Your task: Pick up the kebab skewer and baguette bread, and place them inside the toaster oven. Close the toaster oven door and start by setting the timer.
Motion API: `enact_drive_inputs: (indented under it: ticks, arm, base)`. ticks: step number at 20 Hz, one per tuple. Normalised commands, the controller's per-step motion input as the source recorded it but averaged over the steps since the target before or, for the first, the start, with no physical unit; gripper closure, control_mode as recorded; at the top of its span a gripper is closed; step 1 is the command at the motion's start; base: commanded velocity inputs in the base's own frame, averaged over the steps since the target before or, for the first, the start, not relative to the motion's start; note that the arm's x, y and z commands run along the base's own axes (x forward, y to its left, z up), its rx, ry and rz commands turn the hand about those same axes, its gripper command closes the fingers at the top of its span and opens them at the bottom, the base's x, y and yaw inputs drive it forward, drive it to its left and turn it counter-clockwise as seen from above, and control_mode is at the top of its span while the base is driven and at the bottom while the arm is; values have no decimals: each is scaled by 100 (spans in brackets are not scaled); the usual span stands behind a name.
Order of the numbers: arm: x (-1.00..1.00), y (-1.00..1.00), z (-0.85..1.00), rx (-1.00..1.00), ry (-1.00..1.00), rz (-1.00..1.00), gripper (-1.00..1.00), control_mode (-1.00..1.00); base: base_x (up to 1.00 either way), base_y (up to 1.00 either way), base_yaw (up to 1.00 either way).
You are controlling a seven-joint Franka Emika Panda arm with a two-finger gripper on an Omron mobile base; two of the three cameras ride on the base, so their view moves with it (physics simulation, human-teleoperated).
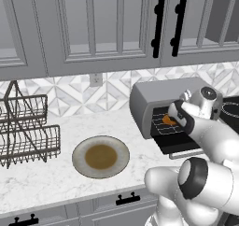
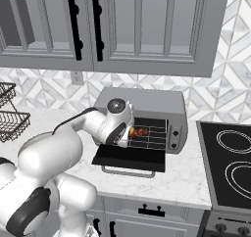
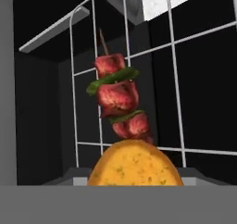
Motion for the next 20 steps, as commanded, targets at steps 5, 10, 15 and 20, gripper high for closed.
enact_drive_inputs:
  ticks: [5, 10, 15, 20]
  arm:
    - [0, 0, -5, 0, 9, 0, -100, -100]
    - [0, 0, 0, 0, 6, 0, -100, -100]
    - [-3, 0, 0, 0, 1, 0, -100, -100]
    - [-28, -6, 0, 0, 0, 0, -100, -100]
  base:
    - [0, 0, 0]
    - [0, 0, 0]
    - [0, 0, 0]
    - [0, 0, 0]
